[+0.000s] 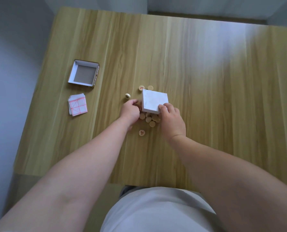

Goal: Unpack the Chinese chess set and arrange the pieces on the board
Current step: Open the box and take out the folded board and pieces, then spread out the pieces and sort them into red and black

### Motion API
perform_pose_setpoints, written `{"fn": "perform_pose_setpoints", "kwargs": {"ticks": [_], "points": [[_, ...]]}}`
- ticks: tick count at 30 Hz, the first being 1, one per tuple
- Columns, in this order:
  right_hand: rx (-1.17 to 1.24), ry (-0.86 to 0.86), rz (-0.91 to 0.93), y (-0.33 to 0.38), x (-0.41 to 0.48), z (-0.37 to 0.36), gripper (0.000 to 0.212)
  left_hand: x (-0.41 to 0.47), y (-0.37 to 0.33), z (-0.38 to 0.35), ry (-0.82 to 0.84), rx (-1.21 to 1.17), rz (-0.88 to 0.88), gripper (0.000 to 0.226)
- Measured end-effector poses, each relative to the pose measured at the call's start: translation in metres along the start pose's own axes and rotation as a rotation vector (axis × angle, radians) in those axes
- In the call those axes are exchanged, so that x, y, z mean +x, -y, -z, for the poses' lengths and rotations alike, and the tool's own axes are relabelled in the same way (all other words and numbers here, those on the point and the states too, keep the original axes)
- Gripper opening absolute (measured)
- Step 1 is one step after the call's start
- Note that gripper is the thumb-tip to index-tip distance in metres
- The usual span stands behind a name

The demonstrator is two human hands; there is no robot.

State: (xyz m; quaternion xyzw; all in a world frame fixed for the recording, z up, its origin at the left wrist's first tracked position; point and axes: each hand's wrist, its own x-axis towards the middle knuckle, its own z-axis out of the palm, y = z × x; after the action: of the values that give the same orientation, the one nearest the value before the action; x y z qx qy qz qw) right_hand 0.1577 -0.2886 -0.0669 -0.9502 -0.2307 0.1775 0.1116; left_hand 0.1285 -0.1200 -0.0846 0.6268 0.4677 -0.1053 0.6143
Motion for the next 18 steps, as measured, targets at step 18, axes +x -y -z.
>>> {"fn": "perform_pose_setpoints", "kwargs": {"ticks": [18], "points": [[0.819,-0.185,-0.391,0.054,-0.025,0.027,0.032,-0.023,0.008,0.033,-0.006,0.122,-0.11,0.067]]}}
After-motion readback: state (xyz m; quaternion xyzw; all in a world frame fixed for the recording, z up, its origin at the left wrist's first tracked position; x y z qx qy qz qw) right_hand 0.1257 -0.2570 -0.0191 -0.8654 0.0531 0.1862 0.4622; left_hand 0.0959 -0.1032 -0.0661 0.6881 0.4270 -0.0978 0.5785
